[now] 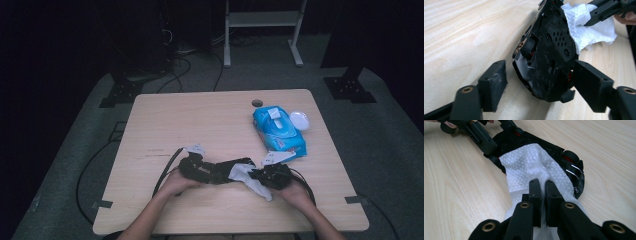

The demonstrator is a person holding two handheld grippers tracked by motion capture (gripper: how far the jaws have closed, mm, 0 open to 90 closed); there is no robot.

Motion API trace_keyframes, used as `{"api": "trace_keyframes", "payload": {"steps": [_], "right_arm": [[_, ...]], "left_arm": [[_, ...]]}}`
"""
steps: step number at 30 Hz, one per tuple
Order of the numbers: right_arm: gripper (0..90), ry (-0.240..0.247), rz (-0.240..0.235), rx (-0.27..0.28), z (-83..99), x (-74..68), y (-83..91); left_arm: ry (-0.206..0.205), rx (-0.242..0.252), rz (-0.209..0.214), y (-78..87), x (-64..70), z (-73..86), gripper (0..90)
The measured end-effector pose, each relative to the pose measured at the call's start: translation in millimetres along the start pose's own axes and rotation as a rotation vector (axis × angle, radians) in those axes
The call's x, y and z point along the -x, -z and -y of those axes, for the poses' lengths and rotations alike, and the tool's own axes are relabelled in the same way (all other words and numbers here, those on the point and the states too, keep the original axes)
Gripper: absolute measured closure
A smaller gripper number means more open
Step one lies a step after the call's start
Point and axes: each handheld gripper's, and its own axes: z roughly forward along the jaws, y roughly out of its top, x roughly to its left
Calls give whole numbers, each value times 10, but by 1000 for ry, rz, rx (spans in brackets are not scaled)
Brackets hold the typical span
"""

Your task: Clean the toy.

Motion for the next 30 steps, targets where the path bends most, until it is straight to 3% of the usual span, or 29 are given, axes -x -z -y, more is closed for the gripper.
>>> {"api": "trace_keyframes", "payload": {"steps": [5, 9, 14, 18, 21, 24, 27, 30], "right_arm": [[851, -6, -2, 6, 18, -8, 7], [851, -6, -5, 13, 25, -3, 6], [852, -9, -11, 17, 35, -5, 10], [851, -16, 1, 23, 45, -4, 6], [851, -21, 17, 17, 50, 7, -16], [849, -26, 17, -15, 64, 14, -81], [849, -18, 37, -56, 71, 0, -151], [849, -30, 30, -64, 70, 16, -188]], "left_arm": [[44, 5, 33, -20, -5, -5, 334], [48, 9, 29, -29, -5, -12, 337], [6, 15, 10, -21, 22, -9, 343], [-112, 47, -77, -16, 129, -19, 345], [-263, 57, -178, -24, 246, -17, 416], [-409, -5, -234, -114, 358, -1, 457], [-481, 4, -238, -176, 436, 3, 470], [-494, 26, -236, -167, 464, -14, 478]]}}
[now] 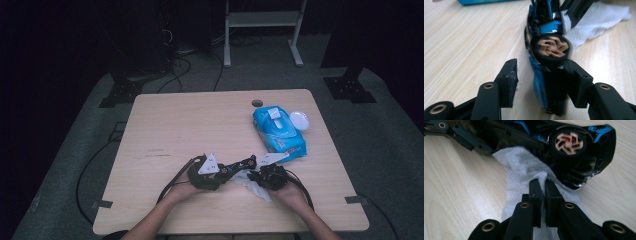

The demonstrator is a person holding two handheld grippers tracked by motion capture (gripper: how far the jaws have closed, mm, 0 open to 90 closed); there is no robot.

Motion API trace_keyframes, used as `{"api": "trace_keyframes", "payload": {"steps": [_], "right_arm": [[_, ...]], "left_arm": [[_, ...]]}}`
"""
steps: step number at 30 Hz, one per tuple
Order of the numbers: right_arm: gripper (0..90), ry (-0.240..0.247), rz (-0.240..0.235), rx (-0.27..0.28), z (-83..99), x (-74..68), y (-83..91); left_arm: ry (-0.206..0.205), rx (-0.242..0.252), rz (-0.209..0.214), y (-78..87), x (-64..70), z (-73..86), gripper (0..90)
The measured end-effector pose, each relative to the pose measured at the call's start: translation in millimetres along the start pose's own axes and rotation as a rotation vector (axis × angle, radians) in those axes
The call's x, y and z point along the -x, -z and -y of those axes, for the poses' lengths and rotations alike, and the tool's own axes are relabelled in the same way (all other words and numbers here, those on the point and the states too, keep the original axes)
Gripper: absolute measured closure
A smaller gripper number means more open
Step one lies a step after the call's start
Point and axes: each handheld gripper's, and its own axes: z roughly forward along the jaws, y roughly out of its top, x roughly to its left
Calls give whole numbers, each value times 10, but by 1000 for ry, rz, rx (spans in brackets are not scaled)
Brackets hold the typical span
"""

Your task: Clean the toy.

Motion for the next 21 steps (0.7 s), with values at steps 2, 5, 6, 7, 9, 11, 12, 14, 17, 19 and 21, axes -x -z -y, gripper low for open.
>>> {"api": "trace_keyframes", "payload": {"steps": [2, 5, 6, 7, 9, 11, 12, 14, 17, 19, 21], "right_arm": [[849, -3, -12, 10, -4, 4, 15], [849, -5, -27, 33, -25, -9, 68], [850, -9, -31, 44, -38, -17, 98], [849, -10, -34, 55, -49, -20, 122], [850, -11, -37, 93, -88, -40, 222], [850, -5, -40, 118, -121, -57, 304], [850, -2, -34, 135, -142, -69, 354], [850, 8, -19, 165, -202, -80, 447], [849, 13, 0, 199, -322, -102, 502], [849, 20, 15, 208, -395, -131, 476], [849, 41, 21, 207, -489, -186, 374]], "left_arm": [[6, 0, 1, 10, -8, 4, 487], [25, 3, 13, 15, -19, 16, 504], [30, 7, 15, 18, -19, 15, 504], [30, 8, 15, 31, -23, 11, 505], [36, 20, 20, 61, -38, 10, 503], [50, 28, 15, 88, -59, 13, 482], [54, 31, 18, 97, -69, 19, 471], [62, 33, 16, 101, -74, 23, 476], [71, 34, 26, 74, -69, 18, 522], [61, 37, 38, 56, -60, 7, 567], [57, 37, 40, 47, -47, 4, 621]]}}
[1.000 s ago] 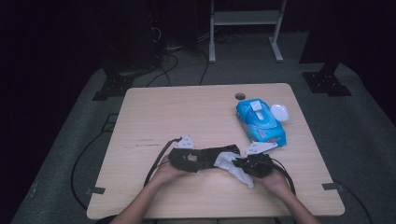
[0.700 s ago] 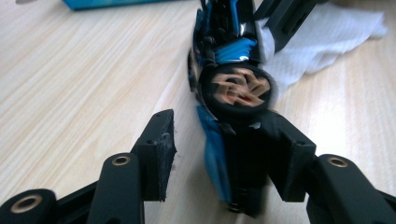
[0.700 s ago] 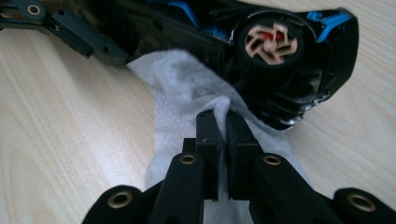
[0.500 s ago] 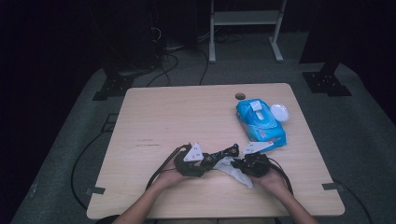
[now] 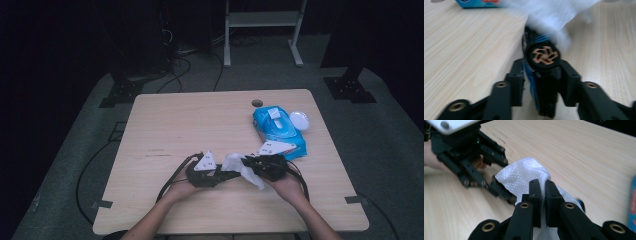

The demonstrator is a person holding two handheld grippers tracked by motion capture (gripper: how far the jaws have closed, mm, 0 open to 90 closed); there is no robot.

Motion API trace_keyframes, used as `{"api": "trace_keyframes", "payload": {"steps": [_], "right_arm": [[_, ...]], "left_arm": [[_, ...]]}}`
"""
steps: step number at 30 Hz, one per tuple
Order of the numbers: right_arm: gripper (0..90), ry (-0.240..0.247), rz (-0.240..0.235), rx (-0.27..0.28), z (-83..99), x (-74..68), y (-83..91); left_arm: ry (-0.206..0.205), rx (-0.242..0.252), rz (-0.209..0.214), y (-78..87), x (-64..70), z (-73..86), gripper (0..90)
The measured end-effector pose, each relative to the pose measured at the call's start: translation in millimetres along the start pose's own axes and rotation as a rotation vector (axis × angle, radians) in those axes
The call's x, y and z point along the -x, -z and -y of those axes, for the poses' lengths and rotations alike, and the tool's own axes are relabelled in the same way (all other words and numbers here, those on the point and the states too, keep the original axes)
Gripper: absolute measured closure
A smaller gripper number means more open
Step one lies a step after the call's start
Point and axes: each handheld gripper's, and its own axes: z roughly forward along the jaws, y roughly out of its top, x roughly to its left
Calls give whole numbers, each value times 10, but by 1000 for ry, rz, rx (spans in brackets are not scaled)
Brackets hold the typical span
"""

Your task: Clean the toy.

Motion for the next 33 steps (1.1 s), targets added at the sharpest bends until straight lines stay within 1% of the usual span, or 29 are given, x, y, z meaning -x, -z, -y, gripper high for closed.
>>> {"api": "trace_keyframes", "payload": {"steps": [1, 2, 3, 4, 5, 6, 9, 10, 12, 14, 15, 16, 17, 18, 19, 20, 21, 22, 23, 24, 25, 26, 27, 28, 30, 31, 33], "right_arm": [[849, 6, -13, -7, -36, -35, -85], [849, 10, -19, -8, -53, -56, -138], [849, 15, -30, -21, -77, -88, -205], [848, 24, -35, -26, -92, -115, -254], [848, 24, -35, -26, -92, -115, -254], [842, 52, -47, -38, -132, -213, -396], [843, 93, -33, -55, -138, -284, -488], [843, 103, -27, -55, -130, -286, -495], [844, 96, -20, -44, -105, -238, -472], [843, 93, 27, -54, -67, -158, -412], [844, 83, 38, -52, -41, -115, -386], [844, 83, 38, -52, -41, -115, -386], [844, 71, 46, -50, -24, -83, -367], [844, 48, 53, -46, 2, -32, -331], [844, 46, 53, -48, 4, -23, -322], [844, 63, 71, -54, -9, -40, -320], [844, 70, 74, -58, -17, -49, -321], [844, 79, 78, -61, -27, -58, -323], [844, 82, 79, -62, -32, -69, -328], [845, 86, 79, -62, -34, -75, -334], [844, 85, 76, -61, -37, -81, -338], [845, 79, 75, -59, -41, -91, -341], [845, 84, 78, -55, -50, -109, -344], [844, 82, 74, -49, -57, -129, -346], [844, 77, 35, -35, -80, -211, -369], [845, 84, 15, -31, -90, -259, -396], [844, 109, -7, -43, -103, -359, -468]], "left_arm": [[-11, -7, 2, -11, 19, 1, 631], [-11, -4, 4, -11, 18, 1, 638], [-7, -2, 4, -11, 16, 4, 638], [-2, 1, 5, -5, 10, 10, 640], [-2, 1, 5, -5, 10, 10, 642], [-7, 3, 5, 1, 8, 10, 642], [-15, 7, -1, 21, 16, 11, 648], [-16, 7, 1, 39, 8, 15, 653], [-17, 5, -2, 58, -1, 26, 667], [-7, 5, -1, 65, -11, 36, 677], [-10, 7, -1, 64, -18, 37, 683], [-10, 7, -1, 64, -18, 37, 687], [-6, 13, -2, 51, -13, 34, 687], [-6, 17, 0, 42, -10, 31, 693], [-3, 18, 1, 36, -6, 28, 693], [-2, 18, 5, 32, -13, 24, 691], [6, 20, 8, 28, -18, 22, 687], [22, 21, 12, 22, -24, 19, 660], [51, 21, 23, 4, -28, 15, 582], [58, 20, 34, -13, -35, 14, 541], [58, 14, 37, -25, -32, 15, 534], [54, 5, 34, -47, -28, 15, 534], [50, 1, 31, -57, -27, 15, 542], [45, 2, 30, -68, -21, 12, 576], [51, 13, 23, -68, -28, 7, 645], [55, 17, 23, -62, -33, 6, 657], [45, 15, 10, -44, -32, 7, 665]]}}
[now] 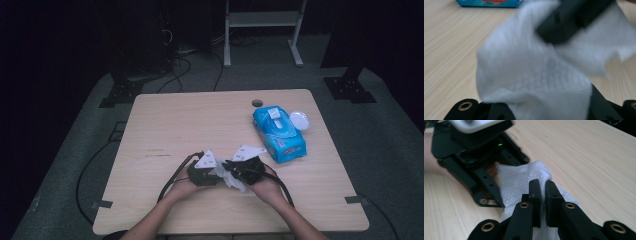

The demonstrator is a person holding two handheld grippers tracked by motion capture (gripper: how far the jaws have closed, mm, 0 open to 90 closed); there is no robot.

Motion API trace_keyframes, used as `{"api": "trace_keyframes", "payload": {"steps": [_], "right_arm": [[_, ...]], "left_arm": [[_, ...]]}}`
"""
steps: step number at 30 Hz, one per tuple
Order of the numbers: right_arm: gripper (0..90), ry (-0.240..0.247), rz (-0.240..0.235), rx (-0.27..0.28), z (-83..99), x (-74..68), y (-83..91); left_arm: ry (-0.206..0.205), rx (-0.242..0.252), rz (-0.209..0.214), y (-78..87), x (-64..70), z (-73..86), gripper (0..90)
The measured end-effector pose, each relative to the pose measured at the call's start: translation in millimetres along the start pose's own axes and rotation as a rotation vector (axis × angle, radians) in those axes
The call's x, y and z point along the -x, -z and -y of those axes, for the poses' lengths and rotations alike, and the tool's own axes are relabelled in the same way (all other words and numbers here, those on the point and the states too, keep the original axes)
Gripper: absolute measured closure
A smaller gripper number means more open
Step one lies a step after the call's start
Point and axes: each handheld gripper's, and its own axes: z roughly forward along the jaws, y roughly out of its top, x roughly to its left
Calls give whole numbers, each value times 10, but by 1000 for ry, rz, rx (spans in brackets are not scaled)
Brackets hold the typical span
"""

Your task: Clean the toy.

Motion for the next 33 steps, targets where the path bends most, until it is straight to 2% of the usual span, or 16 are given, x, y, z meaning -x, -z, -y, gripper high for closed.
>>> {"api": "trace_keyframes", "payload": {"steps": [3, 7, 9, 11, 14, 16, 20, 21, 23, 26, 29, 33], "right_arm": [[844, 16, 8, 4, -10, -14, -45], [845, -11, 52, 1, 48, 136, 28], [845, -23, 109, -12, 106, 252, 90], [846, -64, 116, -4, 158, 350, 138], [846, -63, 132, -8, 156, 347, 146], [846, -57, 106, 0, 123, 287, 111], [845, -28, 23, 18, 31, 100, -12], [845, -28, 23, 18, 31, 100, -12], [845, 12, 26, 7, 8, 57, -37], [845, -15, 40, 9, 50, 154, 15], [845, -39, 94, -5, 126, 297, 110], [845, -88, 119, -2, 212, 440, 210]], "left_arm": [[0, 11, -3, 31, -13, 18, 675], [-1, 23, -11, 39, -22, 26, 696], [1, 26, -12, 35, -23, 25, 697], [-6, 24, -14, 33, -22, 22, 697], [-10, 22, -16, 30, -15, 17, 698], [-14, 24, -20, 27, -5, 15, 697], [-25, 15, -22, 40, 4, 14, 698], [-25, 15, -22, 40, 4, 14, 698], [-36, 10, -24, 61, -2, 18, 698], [-33, 12, -28, 62, 2, 20, 699], [-37, 11, -27, 63, -3, 19, 699], [-38, 12, -27, 61, -1, 19, 699]]}}
